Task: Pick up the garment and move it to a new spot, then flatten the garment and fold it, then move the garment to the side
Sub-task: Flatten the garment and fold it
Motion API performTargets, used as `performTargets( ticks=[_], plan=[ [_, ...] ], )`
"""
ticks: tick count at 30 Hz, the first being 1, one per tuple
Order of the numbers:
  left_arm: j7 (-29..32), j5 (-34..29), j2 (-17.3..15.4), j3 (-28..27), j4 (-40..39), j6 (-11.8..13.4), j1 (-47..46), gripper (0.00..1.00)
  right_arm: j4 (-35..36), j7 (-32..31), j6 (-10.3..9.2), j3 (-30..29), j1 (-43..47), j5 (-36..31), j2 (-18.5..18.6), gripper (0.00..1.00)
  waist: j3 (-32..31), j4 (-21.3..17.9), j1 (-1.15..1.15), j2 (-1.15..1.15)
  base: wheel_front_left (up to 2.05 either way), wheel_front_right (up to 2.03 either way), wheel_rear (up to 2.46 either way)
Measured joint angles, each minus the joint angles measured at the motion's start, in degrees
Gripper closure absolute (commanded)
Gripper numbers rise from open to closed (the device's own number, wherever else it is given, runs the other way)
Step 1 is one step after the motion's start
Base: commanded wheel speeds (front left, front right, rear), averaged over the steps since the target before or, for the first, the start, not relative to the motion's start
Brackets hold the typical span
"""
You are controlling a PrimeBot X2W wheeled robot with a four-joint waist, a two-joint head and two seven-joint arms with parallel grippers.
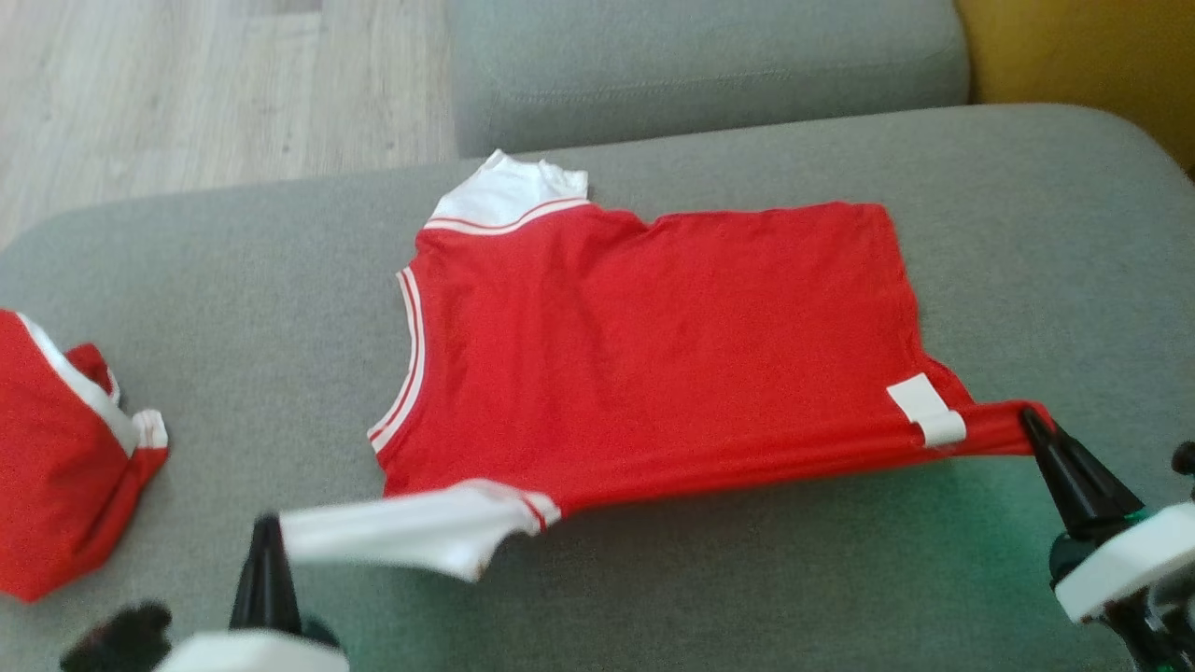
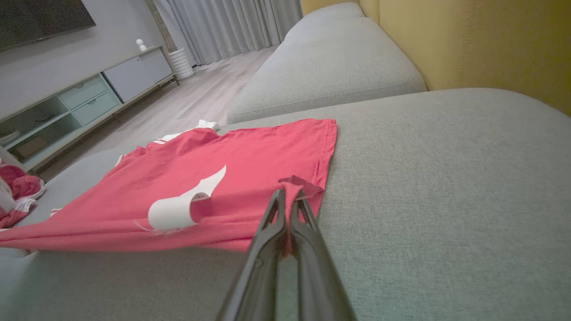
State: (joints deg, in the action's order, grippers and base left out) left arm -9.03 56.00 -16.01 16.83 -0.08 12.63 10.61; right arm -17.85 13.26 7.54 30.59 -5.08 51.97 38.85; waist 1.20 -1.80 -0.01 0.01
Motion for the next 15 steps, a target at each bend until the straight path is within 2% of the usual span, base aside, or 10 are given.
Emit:
performTargets(
  ticks=[7,15],
  plan=[
    [1.91,-0.01,0.63,0.12,5.45,-0.23,-12.93,1.00,-1.22,-3.55,0.00,-3.04,-2.88,-0.14,-4.41,1.00,4.15,0.29,0.02,0.00,0.00,0.00,0.00],
    [2.97,-1.71,1.96,2.02,16.84,-3.37,-28.61,1.00,-5.75,-6.79,0.00,-3.90,-14.43,-3.70,-7.64,1.00,11.19,0.00,0.02,0.00,0.00,0.00,0.00]
  ],
)
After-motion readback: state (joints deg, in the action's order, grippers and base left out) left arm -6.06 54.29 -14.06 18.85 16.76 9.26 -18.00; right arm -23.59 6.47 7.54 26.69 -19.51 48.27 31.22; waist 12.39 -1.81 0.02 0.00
